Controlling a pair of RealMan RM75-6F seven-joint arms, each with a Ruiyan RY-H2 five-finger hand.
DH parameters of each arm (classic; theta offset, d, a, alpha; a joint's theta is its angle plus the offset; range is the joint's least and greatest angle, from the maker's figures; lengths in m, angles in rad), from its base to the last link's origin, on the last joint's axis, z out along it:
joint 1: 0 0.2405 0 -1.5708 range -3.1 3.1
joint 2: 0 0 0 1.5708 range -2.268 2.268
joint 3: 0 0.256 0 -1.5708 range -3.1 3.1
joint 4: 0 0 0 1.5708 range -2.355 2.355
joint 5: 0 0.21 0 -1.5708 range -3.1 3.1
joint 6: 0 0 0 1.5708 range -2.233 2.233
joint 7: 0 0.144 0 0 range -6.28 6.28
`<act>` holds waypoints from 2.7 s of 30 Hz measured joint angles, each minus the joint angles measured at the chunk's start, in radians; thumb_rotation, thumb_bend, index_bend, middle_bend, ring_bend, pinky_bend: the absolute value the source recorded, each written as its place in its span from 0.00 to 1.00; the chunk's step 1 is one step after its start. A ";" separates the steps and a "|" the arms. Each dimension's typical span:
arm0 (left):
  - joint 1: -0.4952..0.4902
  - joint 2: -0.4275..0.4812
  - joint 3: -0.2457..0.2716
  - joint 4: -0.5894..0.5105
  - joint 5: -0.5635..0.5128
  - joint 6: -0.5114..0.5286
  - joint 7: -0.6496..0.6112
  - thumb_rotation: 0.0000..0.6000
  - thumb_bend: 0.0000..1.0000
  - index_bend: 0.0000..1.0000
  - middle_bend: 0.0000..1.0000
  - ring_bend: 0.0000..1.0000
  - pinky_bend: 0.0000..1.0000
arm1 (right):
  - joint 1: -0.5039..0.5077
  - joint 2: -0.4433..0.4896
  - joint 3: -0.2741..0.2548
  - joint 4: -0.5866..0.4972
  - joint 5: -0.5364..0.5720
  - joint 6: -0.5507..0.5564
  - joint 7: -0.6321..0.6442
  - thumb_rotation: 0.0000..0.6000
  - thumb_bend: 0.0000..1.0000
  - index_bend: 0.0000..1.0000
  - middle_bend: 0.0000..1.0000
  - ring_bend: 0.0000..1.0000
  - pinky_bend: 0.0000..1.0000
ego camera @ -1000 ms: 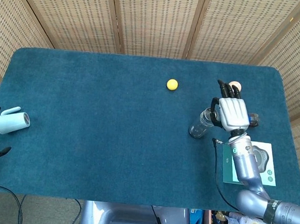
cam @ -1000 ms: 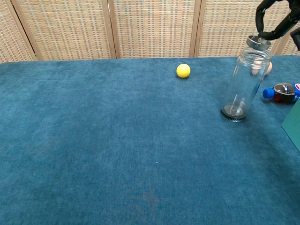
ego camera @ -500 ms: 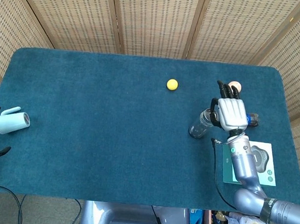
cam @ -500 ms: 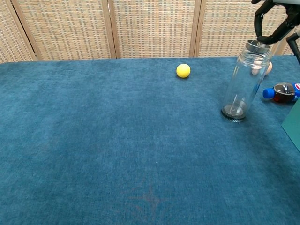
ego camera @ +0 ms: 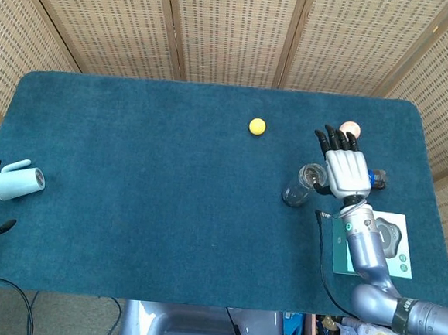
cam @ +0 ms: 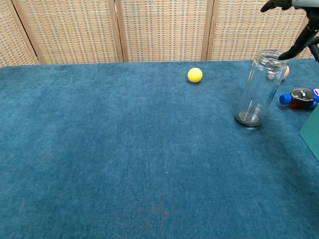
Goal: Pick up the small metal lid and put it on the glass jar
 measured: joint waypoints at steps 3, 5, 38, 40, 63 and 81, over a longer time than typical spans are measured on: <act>0.000 0.000 0.000 0.000 0.001 0.000 -0.002 1.00 0.11 0.00 0.00 0.00 0.00 | -0.003 0.014 0.003 -0.018 -0.011 0.008 0.005 1.00 0.11 0.00 0.00 0.00 0.00; 0.000 0.001 0.001 0.000 0.002 0.000 -0.003 1.00 0.11 0.00 0.00 0.00 0.00 | -0.007 0.029 0.007 -0.037 -0.024 0.014 0.013 1.00 0.11 0.00 0.00 0.00 0.00; -0.003 0.003 0.004 -0.001 0.002 -0.009 -0.009 1.00 0.11 0.00 0.00 0.00 0.00 | -0.078 0.073 -0.080 -0.060 -0.177 -0.066 0.146 1.00 0.68 0.33 0.00 0.00 0.00; -0.002 0.003 0.004 -0.001 0.003 -0.009 -0.009 1.00 0.11 0.00 0.00 0.00 0.00 | -0.079 0.073 -0.081 -0.060 -0.178 -0.066 0.148 1.00 0.68 0.33 0.00 0.00 0.00; -0.003 0.002 0.003 0.003 0.000 -0.010 -0.011 1.00 0.11 0.00 0.00 0.00 0.00 | -0.070 0.018 -0.096 -0.027 -0.180 -0.064 0.117 1.00 0.68 0.36 0.00 0.00 0.00; -0.002 0.006 0.002 0.001 -0.001 -0.008 -0.016 1.00 0.11 0.00 0.00 0.00 0.00 | -0.107 0.102 -0.073 -0.143 -0.268 0.001 0.159 1.00 0.67 0.35 0.00 0.00 0.00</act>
